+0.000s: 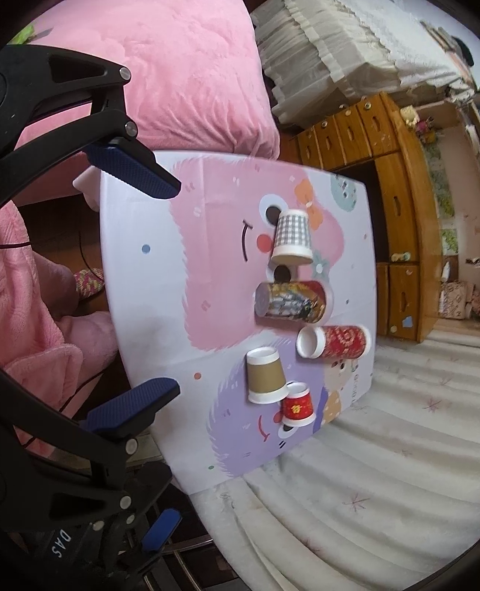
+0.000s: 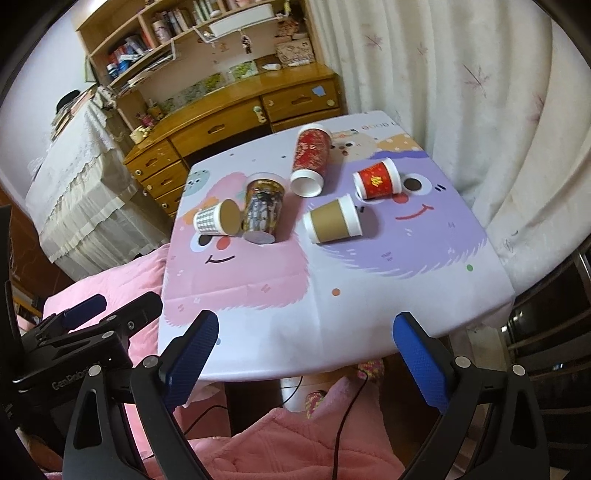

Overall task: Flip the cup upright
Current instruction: 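Reach the left gripper to the brown-sleeved cup lying on its side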

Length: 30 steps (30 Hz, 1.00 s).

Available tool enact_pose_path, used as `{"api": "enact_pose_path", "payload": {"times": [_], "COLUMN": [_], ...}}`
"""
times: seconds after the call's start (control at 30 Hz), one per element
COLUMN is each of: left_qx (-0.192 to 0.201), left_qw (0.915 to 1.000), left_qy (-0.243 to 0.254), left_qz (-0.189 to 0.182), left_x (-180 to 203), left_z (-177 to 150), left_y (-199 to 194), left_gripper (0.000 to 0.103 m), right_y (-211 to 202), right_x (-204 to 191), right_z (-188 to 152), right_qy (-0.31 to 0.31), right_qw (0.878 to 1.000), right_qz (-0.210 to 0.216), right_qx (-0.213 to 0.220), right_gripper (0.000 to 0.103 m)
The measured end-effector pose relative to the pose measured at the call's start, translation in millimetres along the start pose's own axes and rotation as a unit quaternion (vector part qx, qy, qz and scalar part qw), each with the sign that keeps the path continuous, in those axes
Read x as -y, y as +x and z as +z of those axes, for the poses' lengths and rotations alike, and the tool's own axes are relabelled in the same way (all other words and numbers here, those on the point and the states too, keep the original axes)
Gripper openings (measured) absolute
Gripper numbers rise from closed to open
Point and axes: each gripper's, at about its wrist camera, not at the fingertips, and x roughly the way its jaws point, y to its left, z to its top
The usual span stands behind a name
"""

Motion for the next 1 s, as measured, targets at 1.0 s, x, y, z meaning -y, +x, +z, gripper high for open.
{"api": "enact_pose_path", "payload": {"times": [1.0], "left_qx": [-0.141], "left_qw": [0.9533], "left_qy": [0.267], "left_qz": [-0.009], "left_x": [167], "left_z": [122], "left_y": [251], "left_gripper": [0.096], "right_y": [242], "right_x": [223], "right_z": [136], "right_qy": [0.172], "right_qw": [0.947], "right_qz": [-0.014], "right_qx": [-0.272], "right_gripper": [0.097]}}
